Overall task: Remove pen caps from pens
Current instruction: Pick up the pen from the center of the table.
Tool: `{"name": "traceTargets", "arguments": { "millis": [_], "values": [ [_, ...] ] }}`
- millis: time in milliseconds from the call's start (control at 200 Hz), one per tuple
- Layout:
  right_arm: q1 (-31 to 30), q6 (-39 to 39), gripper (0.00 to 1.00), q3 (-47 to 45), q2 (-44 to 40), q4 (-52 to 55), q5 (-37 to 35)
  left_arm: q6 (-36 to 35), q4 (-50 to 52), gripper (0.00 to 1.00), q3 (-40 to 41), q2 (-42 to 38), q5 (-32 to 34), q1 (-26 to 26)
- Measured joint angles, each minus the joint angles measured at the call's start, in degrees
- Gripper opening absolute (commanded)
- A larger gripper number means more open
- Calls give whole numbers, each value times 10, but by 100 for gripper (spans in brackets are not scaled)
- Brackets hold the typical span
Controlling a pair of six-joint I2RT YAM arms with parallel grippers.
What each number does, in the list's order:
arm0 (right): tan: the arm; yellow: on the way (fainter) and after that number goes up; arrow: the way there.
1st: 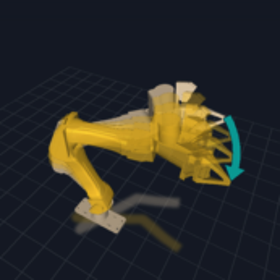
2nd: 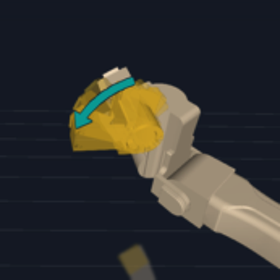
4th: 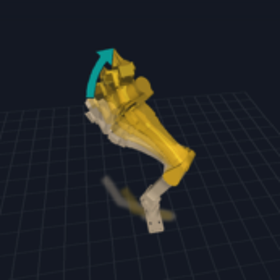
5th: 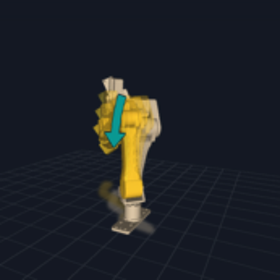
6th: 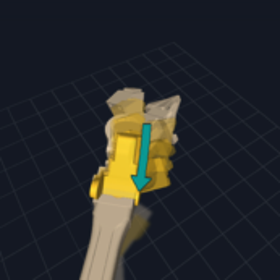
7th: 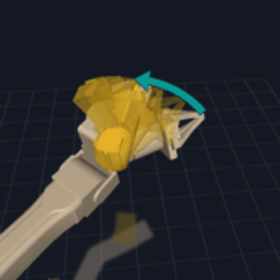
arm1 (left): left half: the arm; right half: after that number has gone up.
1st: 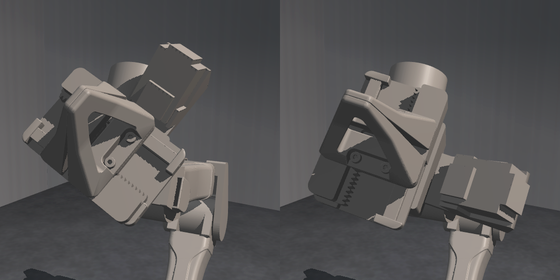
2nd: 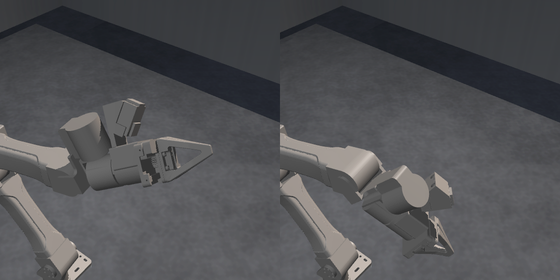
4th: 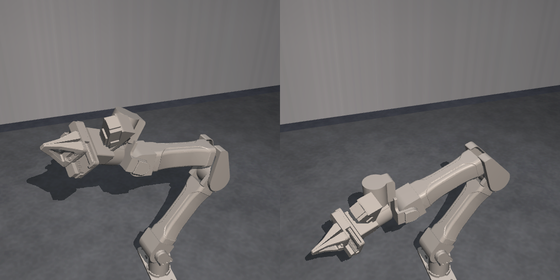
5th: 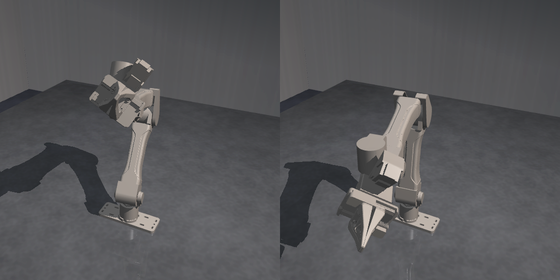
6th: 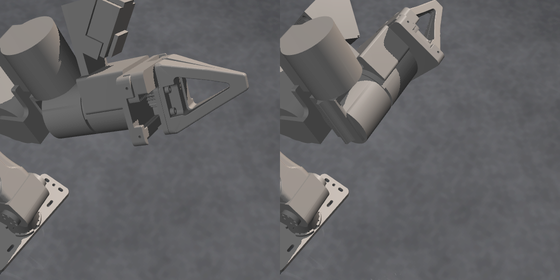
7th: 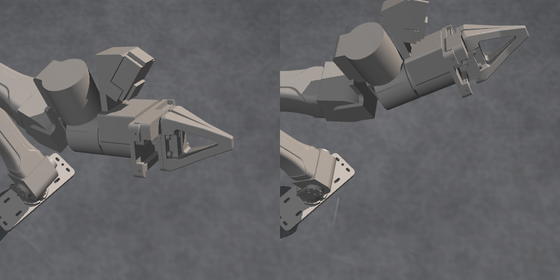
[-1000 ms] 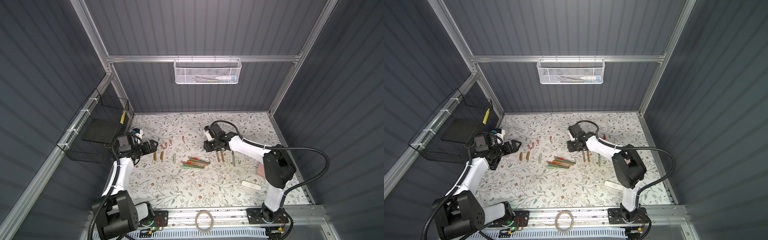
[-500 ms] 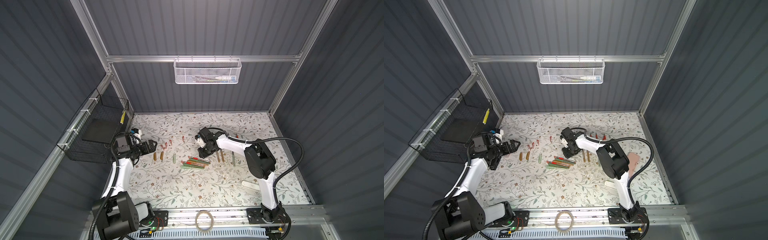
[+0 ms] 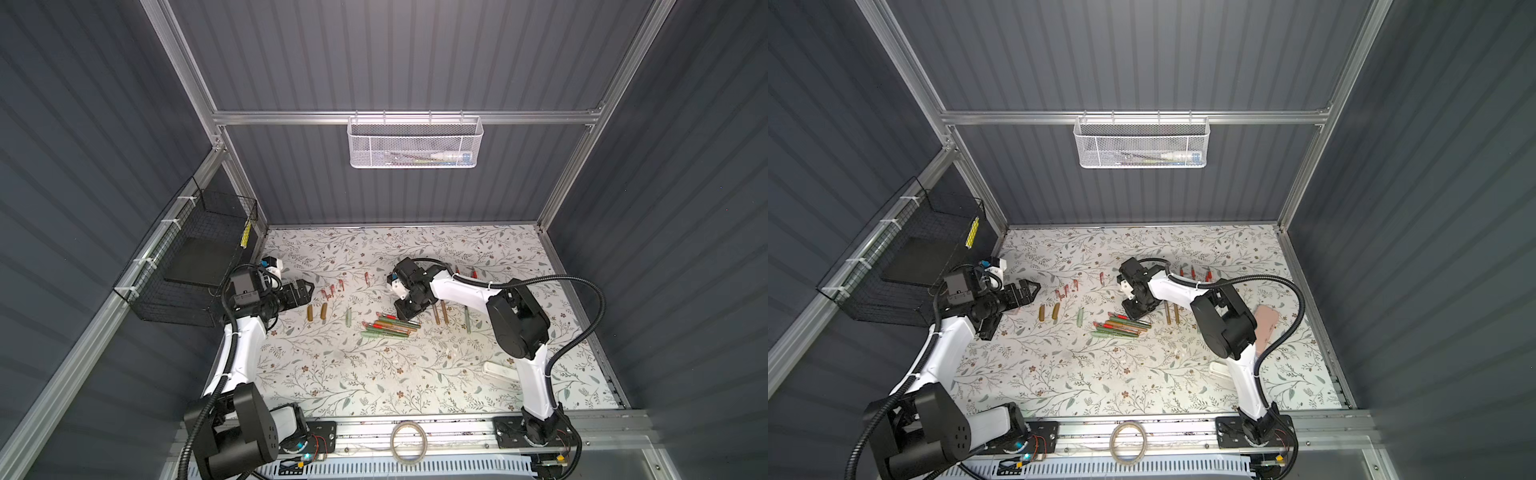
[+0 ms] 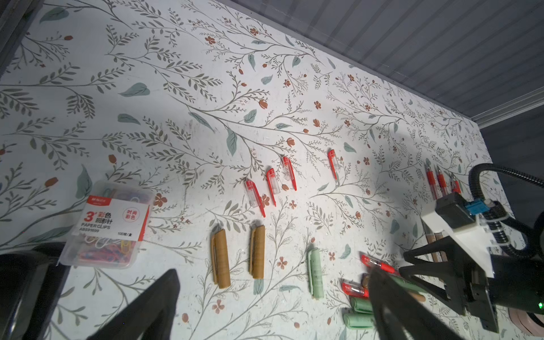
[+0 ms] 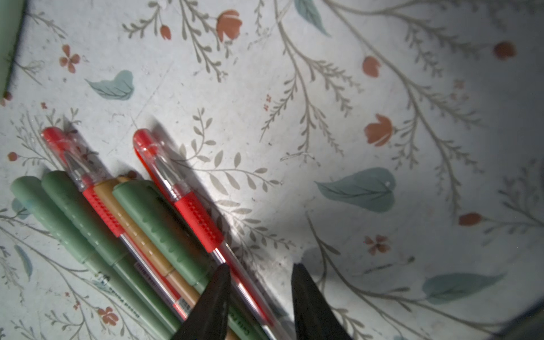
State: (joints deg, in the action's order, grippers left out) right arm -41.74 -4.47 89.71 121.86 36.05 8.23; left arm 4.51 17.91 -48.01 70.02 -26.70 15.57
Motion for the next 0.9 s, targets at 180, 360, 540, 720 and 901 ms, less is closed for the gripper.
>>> {"name": "traceTargets", "arguments": {
  "millis": [180, 360, 540, 720, 901],
  "values": [
    [-2, 7, 37, 19, 17, 6, -12, 0, 0, 100, 1, 0, -2, 2],
    [-4, 16, 32, 32, 25, 13, -31, 0, 1, 100, 1, 0, -4, 2],
    [-6, 27, 19, 35, 29, 11, -69, 0, 0, 100, 1, 0, -4, 2],
    [-5, 35, 3, 19, 20, -7, -103, 0, 0, 100, 1, 0, -4, 3],
    [0, 39, 0, -2, -2, -12, -122, 0, 11, 100, -6, 1, -26, 3]
  ]
}}
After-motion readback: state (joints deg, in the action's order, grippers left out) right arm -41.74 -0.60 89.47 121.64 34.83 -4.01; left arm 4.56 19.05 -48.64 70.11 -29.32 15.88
